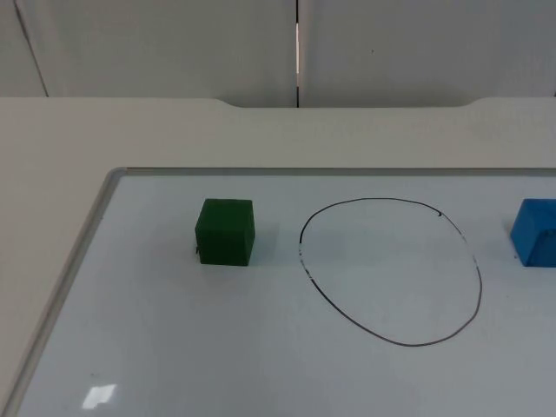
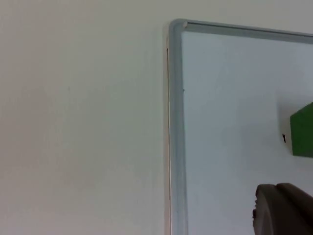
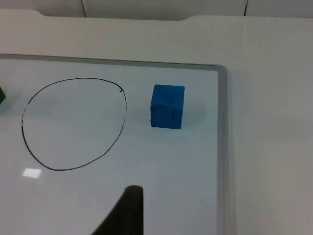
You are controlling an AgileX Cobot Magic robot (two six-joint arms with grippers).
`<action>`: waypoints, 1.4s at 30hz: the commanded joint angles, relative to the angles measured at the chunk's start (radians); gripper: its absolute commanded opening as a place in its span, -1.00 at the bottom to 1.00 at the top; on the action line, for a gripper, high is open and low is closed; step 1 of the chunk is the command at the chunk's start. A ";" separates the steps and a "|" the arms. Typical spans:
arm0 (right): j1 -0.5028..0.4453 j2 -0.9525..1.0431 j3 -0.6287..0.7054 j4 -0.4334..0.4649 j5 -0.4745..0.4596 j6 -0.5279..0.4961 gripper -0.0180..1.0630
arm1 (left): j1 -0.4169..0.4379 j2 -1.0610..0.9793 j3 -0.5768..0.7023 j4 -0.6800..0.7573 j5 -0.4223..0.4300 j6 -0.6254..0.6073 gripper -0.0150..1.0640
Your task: Push the two cubes into the marked area.
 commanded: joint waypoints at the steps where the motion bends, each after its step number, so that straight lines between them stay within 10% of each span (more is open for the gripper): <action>1: -0.004 -0.003 0.002 -0.006 -0.006 -0.005 0.99 | 0.003 0.047 -0.038 -0.017 -0.009 0.004 -0.98; 24: -0.004 -0.003 0.002 -0.006 -0.006 -0.005 0.99 | -0.148 0.352 -0.186 0.070 -0.122 -0.089 -0.98; 42: -0.004 -0.003 0.002 -0.006 -0.006 -0.005 0.99 | -0.241 0.353 -0.202 0.057 -0.057 -0.087 -0.98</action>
